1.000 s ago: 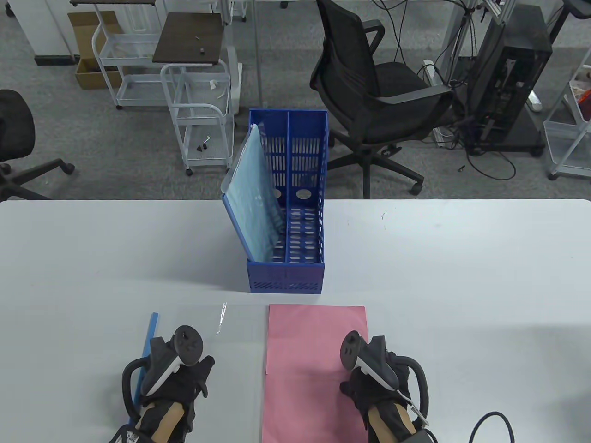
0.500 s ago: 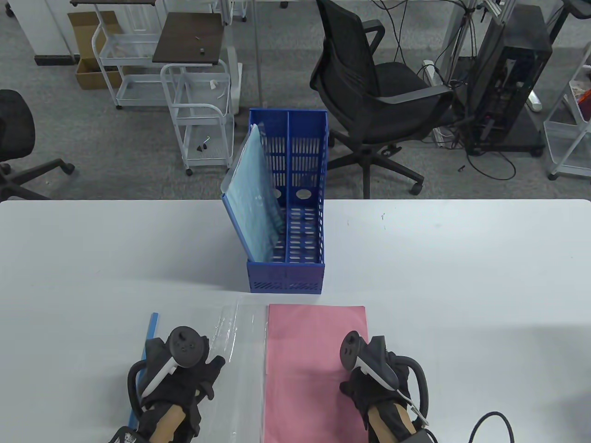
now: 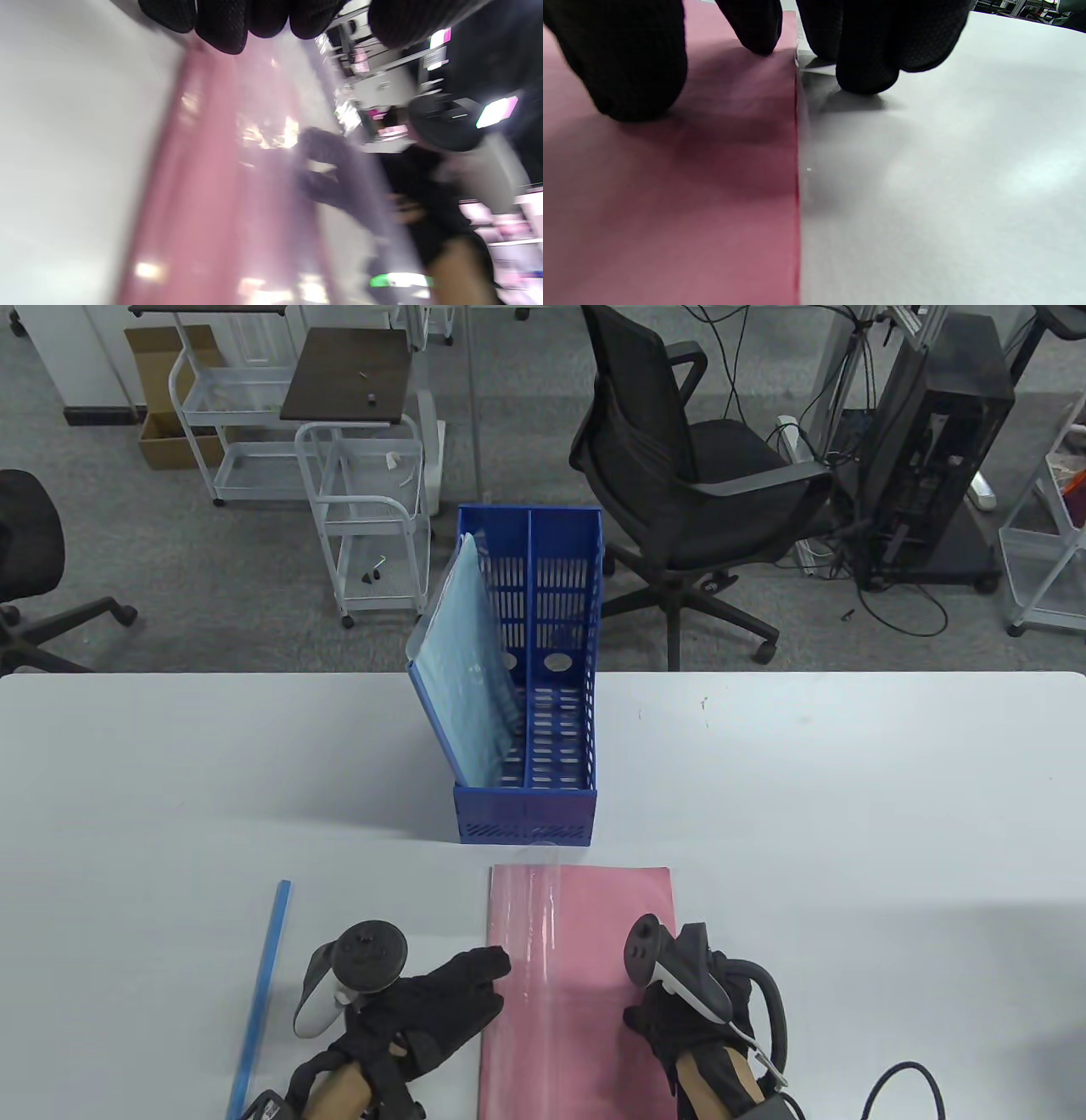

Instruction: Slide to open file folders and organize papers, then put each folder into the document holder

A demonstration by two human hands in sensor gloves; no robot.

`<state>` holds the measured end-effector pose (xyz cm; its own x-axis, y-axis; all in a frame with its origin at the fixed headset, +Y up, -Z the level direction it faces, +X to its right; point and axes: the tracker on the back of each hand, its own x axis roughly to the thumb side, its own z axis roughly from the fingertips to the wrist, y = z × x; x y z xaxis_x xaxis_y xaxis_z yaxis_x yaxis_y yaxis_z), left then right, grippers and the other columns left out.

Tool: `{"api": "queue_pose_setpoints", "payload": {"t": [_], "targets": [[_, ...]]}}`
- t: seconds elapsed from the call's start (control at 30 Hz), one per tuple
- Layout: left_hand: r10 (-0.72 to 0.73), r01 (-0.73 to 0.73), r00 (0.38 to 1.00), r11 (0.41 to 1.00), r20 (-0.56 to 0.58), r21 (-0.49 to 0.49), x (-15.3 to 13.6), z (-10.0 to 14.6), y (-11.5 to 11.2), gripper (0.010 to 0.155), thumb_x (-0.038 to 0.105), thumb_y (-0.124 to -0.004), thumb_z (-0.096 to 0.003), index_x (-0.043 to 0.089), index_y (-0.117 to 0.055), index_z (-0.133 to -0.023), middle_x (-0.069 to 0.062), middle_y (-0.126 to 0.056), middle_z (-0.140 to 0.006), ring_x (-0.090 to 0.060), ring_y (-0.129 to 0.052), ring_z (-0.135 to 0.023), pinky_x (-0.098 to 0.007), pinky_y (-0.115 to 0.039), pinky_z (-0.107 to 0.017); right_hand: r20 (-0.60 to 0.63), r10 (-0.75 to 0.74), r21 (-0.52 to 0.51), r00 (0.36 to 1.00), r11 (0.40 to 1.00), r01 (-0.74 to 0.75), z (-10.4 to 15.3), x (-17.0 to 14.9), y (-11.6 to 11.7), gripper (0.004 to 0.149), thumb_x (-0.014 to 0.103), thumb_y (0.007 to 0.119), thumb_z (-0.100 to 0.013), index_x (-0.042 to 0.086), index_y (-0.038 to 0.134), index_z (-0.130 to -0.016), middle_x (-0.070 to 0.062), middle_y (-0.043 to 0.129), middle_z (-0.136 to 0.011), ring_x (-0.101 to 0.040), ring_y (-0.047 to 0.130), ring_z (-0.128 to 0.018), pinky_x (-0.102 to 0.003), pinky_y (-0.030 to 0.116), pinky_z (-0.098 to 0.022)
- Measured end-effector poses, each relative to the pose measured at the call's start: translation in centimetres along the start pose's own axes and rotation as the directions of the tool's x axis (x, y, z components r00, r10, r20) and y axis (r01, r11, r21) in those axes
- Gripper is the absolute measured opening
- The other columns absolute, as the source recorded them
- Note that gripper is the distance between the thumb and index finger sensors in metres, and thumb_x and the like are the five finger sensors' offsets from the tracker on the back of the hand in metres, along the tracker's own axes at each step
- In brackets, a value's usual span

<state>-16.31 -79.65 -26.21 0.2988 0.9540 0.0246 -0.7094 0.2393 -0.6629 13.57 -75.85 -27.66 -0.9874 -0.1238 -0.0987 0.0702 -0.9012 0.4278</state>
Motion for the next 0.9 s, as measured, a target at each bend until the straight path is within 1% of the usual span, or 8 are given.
{"api": "queue_pose_setpoints", "payload": {"t": [0.17,0.27,0.33,0.37,0.47,0.53,0.73,0.9], "targets": [[0.151,-0.168,0.983,0.970,0.106,0.173,0.1,0.6,1.1,0.065,0.051,-0.074,-0.0482,0.027,-0.063,-0.108,-0.005,-0.066,-0.115,-0.030,-0.083,-0.100,-0.053,-0.067,-0.076,0.004,-0.003,-0.005,1.000,1.000,0.003,0.0,0.0,0.1,0.087,0.059,0.086,-0.034,0.030,0.047,-0.107,-0.014,0.047,-0.115,-0.040,0.071,-0.087,-0.057,0.061,-0.070],[0.034,-0.011,0.998,0.930,-0.056,0.368,0.4,1.1,1.7,0.069,0.050,-0.076,-0.0475,0.020,-0.063,-0.109,-0.012,-0.058,-0.116,-0.039,-0.075,-0.100,-0.056,-0.065,-0.074,0.004,-0.001,-0.004,1.000,1.000,0.001,0.0,0.0,0.0,0.087,0.059,0.085,-0.034,0.030,0.047,-0.107,-0.014,0.047,-0.115,-0.040,0.071,-0.087,-0.057,0.061,-0.069],[-0.144,0.250,0.937,0.913,-0.318,0.322,0.8,0.8,1.6,0.074,0.053,-0.074,-0.0475,0.014,-0.062,-0.109,-0.015,-0.045,-0.119,-0.045,-0.061,-0.105,-0.058,-0.059,-0.076,0.005,0.001,-0.005,1.000,1.000,-0.001,0.0,0.0,0.1,0.087,0.059,0.085,-0.034,0.030,0.047,-0.107,-0.014,0.047,-0.115,-0.039,0.071,-0.087,-0.057,0.062,-0.069],[-0.276,0.403,0.856,0.886,-0.438,0.229,1.0,0.3,1.3,0.076,0.055,-0.073,-0.0480,0.013,-0.060,-0.109,-0.015,-0.040,-0.120,-0.043,-0.056,-0.107,-0.056,-0.057,-0.077,0.006,0.002,-0.005,1.000,1.000,-0.002,0.0,0.0,0.1,0.087,0.059,0.085,-0.034,0.030,0.047,-0.107,-0.014,0.047,-0.115,-0.039,0.071,-0.087,-0.057,0.062,-0.069],[-0.498,0.653,0.674,0.747,-0.545,0.125,2.1,-1.2,-0.4,0.075,0.055,-0.074,-0.0468,0.009,-0.067,-0.106,-0.010,-0.041,-0.120,-0.041,-0.054,-0.107,-0.054,-0.057,-0.078,0.008,0.004,-0.007,1.000,1.000,-0.003,0.0,0.1,0.1,0.087,0.059,0.085,-0.034,0.030,0.047,-0.107,-0.013,0.047,-0.115,-0.039,0.071,-0.087,-0.057,0.062,-0.069],[-0.529,0.673,0.645,0.735,-0.551,0.083,2.5,-2.0,-1.1,0.077,0.055,-0.073,-0.0471,0.008,-0.063,-0.107,-0.011,-0.042,-0.120,-0.042,-0.051,-0.108,-0.056,-0.055,-0.078,0.009,0.003,-0.008,1.000,1.000,-0.003,0.0,0.1,0.1,0.087,0.059,0.085,-0.034,0.030,0.047,-0.107,-0.013,0.047,-0.115,-0.039,0.071,-0.087,-0.057,0.062,-0.069],[-0.314,0.453,0.815,0.869,-0.487,0.198,1.9,-2.2,-1.0,0.077,0.054,-0.075,-0.0466,0.010,-0.060,-0.107,-0.008,-0.038,-0.121,-0.037,-0.041,-0.111,-0.052,-0.043,-0.082,0.010,0.002,-0.012,1.000,1.000,-0.002,0.0,0.1,0.1,0.087,0.059,0.085,-0.033,0.030,0.048,-0.106,-0.012,0.047,-0.115,-0.039,0.071,-0.086,-0.057,0.062,-0.069],[-0.010,0.124,0.942,0.939,-0.335,0.321,0.8,-1.0,-0.5,0.072,0.049,-0.078,-0.0474,0.016,-0.058,-0.108,-0.012,-0.053,-0.116,-0.034,-0.066,-0.101,-0.047,-0.064,-0.074,0.010,0.005,-0.015,1.000,1.000,-0.005,0.0,0.1,0.1,0.088,0.060,0.085,-0.033,0.029,0.048,-0.106,-0.010,0.048,-0.115,-0.039,0.072,-0.086,-0.057,0.062,-0.069]]}}
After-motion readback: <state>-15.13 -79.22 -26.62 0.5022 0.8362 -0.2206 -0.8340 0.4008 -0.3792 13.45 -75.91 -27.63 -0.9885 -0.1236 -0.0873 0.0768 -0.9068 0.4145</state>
